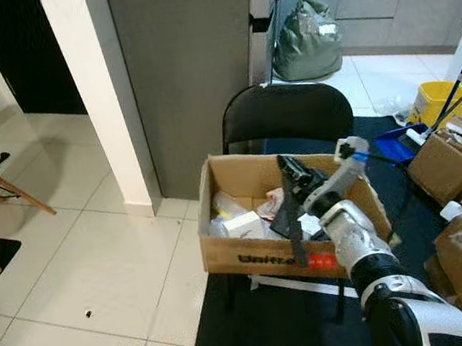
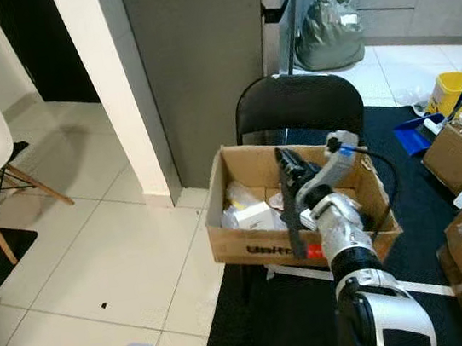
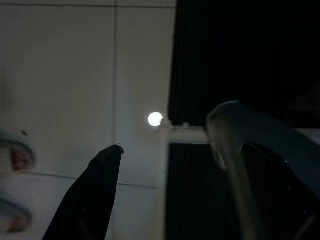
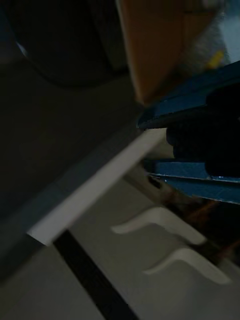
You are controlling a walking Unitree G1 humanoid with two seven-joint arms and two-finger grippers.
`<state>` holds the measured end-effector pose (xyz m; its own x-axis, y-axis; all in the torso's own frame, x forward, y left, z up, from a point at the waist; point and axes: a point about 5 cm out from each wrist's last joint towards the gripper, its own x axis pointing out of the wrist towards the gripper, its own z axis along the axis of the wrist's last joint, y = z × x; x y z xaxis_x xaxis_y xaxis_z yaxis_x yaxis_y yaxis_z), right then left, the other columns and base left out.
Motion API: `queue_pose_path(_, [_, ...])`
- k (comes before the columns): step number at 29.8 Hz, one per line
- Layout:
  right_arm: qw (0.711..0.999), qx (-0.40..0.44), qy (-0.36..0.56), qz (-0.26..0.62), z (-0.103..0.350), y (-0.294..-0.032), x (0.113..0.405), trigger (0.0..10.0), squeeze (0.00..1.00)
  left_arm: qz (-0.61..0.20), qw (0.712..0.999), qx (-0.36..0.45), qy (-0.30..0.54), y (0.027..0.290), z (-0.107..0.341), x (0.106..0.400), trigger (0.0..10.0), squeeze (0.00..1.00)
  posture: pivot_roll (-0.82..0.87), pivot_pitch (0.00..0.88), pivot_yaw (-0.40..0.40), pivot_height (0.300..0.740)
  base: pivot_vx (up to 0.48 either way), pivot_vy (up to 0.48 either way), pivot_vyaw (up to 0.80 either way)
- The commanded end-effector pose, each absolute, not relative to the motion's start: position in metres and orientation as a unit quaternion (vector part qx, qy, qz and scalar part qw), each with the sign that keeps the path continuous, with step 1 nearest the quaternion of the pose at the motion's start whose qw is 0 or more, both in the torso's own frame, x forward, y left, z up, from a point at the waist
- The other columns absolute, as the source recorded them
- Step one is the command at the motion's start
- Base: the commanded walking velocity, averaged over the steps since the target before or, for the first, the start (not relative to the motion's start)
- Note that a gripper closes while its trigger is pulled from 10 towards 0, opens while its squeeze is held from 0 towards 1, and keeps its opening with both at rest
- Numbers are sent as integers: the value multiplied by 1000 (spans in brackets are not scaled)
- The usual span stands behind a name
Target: Picking trash to rubbish bin
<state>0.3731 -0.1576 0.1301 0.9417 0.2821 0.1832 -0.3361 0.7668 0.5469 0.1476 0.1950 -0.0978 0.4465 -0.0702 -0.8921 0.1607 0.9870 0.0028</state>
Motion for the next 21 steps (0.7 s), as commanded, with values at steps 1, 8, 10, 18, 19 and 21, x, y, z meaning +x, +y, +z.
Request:
queue_pose_path(1, [946,289,-32,146,125,-162,373,10000,0,-80,848,49,521,191,-98,149,10000,0,38,0,26,740,315,0,-800])
queue_pose_path(8, [950,276,-3,145,113,-160,368,10000,0,-79,848,47,522,191,-98,147,10000,0,44,4,26,740,317,0,-800])
queue_pose_path(10, [955,261,13,139,107,-160,366,10000,0,-79,848,47,523,191,-99,146,10000,0,42,6,30,740,313,0,0])
queue_pose_path(18, [954,217,47,204,94,-134,359,10000,0,-80,847,48,524,192,-99,145,10000,0,38,7,35,740,313,0,0])
queue_pose_path(19, [951,215,44,219,94,-127,357,10000,0,-81,847,49,523,192,-99,145,10000,0,40,10,36,740,307,0,0])
queue_pose_path(21, [948,213,43,232,93,-120,356,10000,0,-81,847,49,523,192,-99,145,10000,0,40,10,36,740,307,0,0])
